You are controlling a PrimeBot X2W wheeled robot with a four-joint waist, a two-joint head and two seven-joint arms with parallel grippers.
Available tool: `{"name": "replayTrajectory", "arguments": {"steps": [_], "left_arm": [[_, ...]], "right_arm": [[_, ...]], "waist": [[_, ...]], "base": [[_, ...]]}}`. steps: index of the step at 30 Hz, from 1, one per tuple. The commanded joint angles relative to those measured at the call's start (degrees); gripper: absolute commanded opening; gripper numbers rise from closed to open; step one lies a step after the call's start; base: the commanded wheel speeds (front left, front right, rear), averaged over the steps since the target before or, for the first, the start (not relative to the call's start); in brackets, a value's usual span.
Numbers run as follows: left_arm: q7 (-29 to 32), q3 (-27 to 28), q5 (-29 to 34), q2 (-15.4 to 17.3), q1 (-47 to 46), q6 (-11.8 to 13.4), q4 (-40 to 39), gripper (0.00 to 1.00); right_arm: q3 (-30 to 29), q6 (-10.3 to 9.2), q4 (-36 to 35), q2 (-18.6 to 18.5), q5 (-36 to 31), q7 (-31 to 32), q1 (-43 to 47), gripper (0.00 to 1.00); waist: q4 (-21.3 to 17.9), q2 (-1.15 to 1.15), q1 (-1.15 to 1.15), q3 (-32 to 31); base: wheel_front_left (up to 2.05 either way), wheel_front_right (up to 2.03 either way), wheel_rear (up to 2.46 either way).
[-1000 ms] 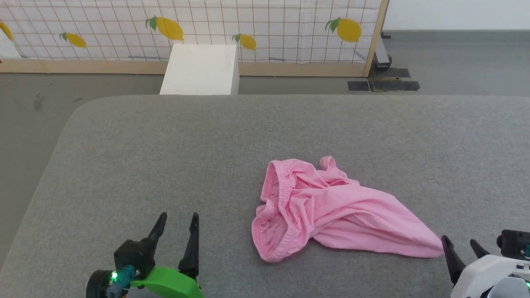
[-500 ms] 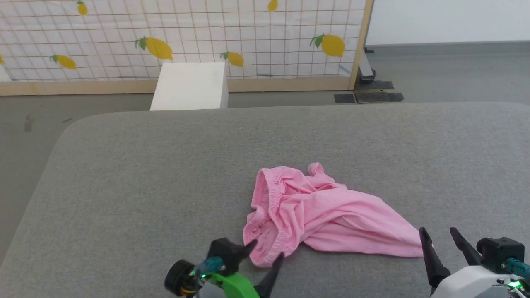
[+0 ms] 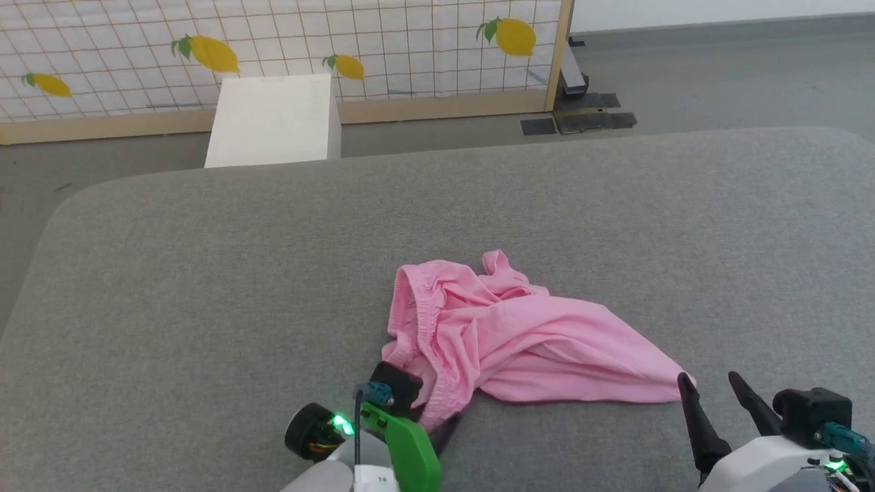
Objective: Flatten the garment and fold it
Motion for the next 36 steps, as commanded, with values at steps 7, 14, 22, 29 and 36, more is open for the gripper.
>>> {"name": "replayTrajectory", "arguments": {"steps": [7,14,22,29,36], "left_arm": [[-4.0,4.2,-0.9,3.2,-0.9,2.6,-8.3,0.00],[-1.3,9.1,-2.8,10.5,3.9,8.5,-19.5,0.00],[2.1,13.5,-9.4,16.2,14.7,13.6,-22.7,0.00],[-1.5,14.7,-12.9,13.3,17.5,12.6,-16.4,0.64],[-7.5,16.5,-11.5,11.7,17.0,14.0,-14.7,1.00]], "right_arm": [[-2.1,-0.08,0.5,0.3,0.6,-0.2,0.6,1.00],[-3.0,-0.08,1.1,0.4,1.1,0.3,0.8,1.00],[-2.9,-0.08,1.8,0.4,1.7,1.2,0.6,1.00],[-2.8,-0.08,2.6,0.4,2.3,1.4,0.4,1.00],[-2.8,-0.08,2.6,0.4,2.5,1.7,0.6,1.00]], "waist": [[1.3,0.40,0.00,0.4],[3.0,0.40,0.00,0.1],[3.2,0.40,0.00,0.3],[3.6,0.40,0.00,0.7],[3.9,0.40,0.00,0.3]], "base": [[0.00,0.00,0.00],[0.00,0.00,0.00],[0.00,0.00,0.00],[0.00,0.00,0.00],[0.00,0.00,0.00]]}}
